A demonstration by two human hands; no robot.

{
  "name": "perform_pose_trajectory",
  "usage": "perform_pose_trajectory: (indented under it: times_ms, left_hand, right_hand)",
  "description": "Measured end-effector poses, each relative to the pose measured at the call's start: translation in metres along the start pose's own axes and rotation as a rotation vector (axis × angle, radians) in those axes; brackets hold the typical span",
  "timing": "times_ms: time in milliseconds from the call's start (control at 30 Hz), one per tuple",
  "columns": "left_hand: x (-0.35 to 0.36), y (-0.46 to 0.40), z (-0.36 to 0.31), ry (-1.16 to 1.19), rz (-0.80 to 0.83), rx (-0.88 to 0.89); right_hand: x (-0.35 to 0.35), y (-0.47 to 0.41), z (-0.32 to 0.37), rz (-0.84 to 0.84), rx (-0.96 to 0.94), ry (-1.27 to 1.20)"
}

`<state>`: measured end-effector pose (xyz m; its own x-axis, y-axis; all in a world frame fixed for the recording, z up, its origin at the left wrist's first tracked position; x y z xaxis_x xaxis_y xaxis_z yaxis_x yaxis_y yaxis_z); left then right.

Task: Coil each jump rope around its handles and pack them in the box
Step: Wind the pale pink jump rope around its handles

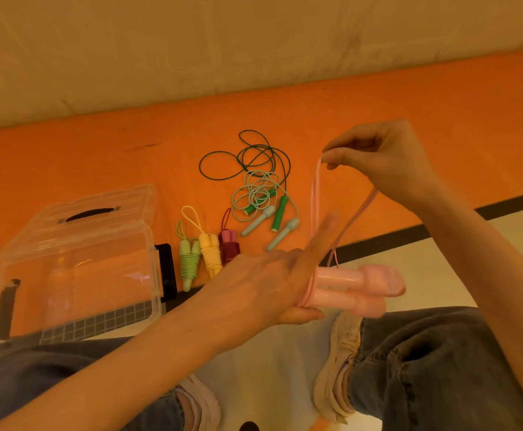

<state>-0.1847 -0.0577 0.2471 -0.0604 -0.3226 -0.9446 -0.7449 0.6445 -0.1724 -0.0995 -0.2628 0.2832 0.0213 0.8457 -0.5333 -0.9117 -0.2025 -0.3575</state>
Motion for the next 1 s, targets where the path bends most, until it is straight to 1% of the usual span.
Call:
perform_pose_trajectory:
  times_ms: [67,133,200,333,400,533,600,667,867,1000]
  left_hand:
    - [0.003,0.002,-0.003,-0.101,0.013,0.083]
    - [0.011,0.004,-0.004,-0.156,0.022,0.099]
    - [0.015,0.005,-0.006,-0.114,0.11,0.074]
    - [0.018,0.006,-0.005,-0.05,0.328,-0.024]
    - [0.021,0.008,-0.004,-0.022,0.385,-0.063]
    - [0.012,0.008,-0.001,0.056,0.406,-0.067]
    - [0.008,0.009,0.002,0.099,0.316,-0.019]
    - [0.007,0.009,0.005,0.116,0.305,-0.001]
    - [0.011,0.009,0.008,0.131,0.285,-0.072]
    - [0.012,0.009,0.006,0.078,0.358,-0.134]
  right_hand:
    - [0.002,-0.001,0.002,0.018,-0.005,-0.036]
    - [0.006,-0.001,0.004,0.049,-0.011,-0.024]
    - [0.008,-0.001,0.004,0.076,-0.018,0.011]
    - [0.009,-0.001,0.002,0.05,0.012,0.053]
    - [0.01,-0.002,0.001,0.07,0.029,0.088]
    - [0.014,-0.003,-0.002,0.092,0.059,0.113]
    - [0.014,-0.002,-0.004,0.086,0.058,0.125]
    - [0.013,-0.002,-0.006,0.083,0.059,0.136]
    - [0.009,-0.003,-0.008,0.062,0.059,0.142]
    - [0.009,-0.003,-0.009,0.05,0.058,0.152]
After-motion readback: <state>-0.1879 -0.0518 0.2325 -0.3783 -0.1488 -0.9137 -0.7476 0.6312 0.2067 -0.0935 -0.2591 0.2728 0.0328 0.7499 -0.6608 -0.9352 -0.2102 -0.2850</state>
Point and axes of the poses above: each hand's wrist, its own y-axis away from the middle knuckle, its own x-axis out of the palm, z = x × y, the point moved 1 cm from there along -y, towards the middle knuckle, and after that the axes turned 14 degrees about -x, right-handed, at the moved point
